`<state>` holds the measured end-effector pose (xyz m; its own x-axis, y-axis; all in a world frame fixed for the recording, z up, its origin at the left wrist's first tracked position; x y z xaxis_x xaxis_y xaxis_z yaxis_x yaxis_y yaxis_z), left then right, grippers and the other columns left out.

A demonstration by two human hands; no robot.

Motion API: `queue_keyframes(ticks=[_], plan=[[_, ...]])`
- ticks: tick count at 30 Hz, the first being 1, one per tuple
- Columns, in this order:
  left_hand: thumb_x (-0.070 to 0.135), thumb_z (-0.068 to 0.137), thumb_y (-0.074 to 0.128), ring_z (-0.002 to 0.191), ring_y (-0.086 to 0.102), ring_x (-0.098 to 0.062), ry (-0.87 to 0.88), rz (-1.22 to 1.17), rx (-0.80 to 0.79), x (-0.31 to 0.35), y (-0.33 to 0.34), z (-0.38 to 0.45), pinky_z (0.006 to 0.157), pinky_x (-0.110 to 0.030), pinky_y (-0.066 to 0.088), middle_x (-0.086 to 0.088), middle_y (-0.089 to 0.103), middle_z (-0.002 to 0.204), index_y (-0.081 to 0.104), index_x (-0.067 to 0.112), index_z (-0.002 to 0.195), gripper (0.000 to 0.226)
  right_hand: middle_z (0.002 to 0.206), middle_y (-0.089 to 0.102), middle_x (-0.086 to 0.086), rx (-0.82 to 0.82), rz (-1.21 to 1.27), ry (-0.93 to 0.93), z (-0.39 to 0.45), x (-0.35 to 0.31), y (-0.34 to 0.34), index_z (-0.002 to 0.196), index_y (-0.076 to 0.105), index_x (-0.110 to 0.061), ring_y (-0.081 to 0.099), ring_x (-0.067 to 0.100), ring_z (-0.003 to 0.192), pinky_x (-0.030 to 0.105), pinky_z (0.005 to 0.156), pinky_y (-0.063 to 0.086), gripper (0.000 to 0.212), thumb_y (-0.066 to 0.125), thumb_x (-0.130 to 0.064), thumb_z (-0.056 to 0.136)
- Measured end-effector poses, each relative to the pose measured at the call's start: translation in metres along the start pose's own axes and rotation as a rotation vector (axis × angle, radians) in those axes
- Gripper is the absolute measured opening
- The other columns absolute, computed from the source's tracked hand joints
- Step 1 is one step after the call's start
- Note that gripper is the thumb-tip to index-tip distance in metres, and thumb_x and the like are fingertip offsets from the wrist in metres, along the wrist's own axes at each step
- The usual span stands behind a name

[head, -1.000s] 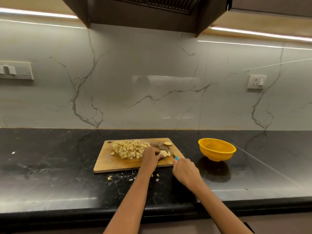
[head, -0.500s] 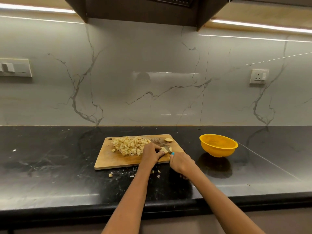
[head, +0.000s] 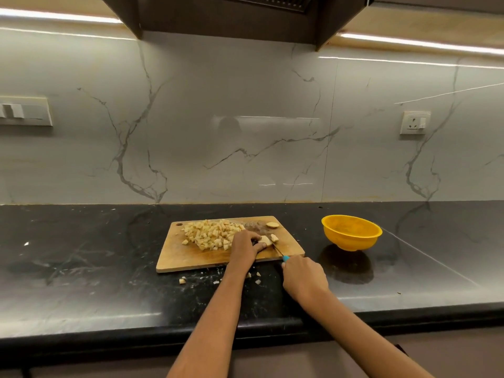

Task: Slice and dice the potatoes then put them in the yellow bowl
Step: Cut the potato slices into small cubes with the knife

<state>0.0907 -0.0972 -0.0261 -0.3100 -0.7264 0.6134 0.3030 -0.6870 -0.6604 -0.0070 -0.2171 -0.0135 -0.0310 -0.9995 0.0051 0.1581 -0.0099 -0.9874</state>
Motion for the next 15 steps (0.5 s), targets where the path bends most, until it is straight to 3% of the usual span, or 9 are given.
queue_keyframes(ticks=[6,15], plan=[[0.017,0.088,0.063,0.11,0.058,-0.017,-0.028,-0.019,0.027,0.0,0.002,0.003,0.095,-0.023,0.04,-0.008,0.066,0.116,0.065,0.007,0.115,0.029,0.109,0.064,0.008,0.041,0.36,0.15,0.01,0.005,-0.002,0.113,0.058,-0.007,0.062,0.021,0.098,0.027,0.073,0.045,0.04,0.033,-0.037,0.102],[0.016,0.088,0.063,0.106,0.06,-0.015,-0.008,-0.029,0.019,-0.002,0.003,0.003,0.086,-0.016,0.037,-0.009,0.068,0.112,0.066,0.005,0.112,0.027,0.114,0.063,0.012,-0.028,0.382,0.122,0.028,-0.001,0.006,0.117,0.057,-0.004,0.062,0.025,0.103,0.033,0.082,0.048,0.044,0.033,-0.038,0.102]])
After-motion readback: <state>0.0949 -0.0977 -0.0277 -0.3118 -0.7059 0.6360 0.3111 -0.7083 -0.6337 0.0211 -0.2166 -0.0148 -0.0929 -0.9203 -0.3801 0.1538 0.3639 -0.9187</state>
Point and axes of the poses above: each hand's wrist, its own z-axis towards the middle knuckle, its own y-axis out of the palm, x = y × z, the point moved 1 cm from there along z, towards the middle knuckle
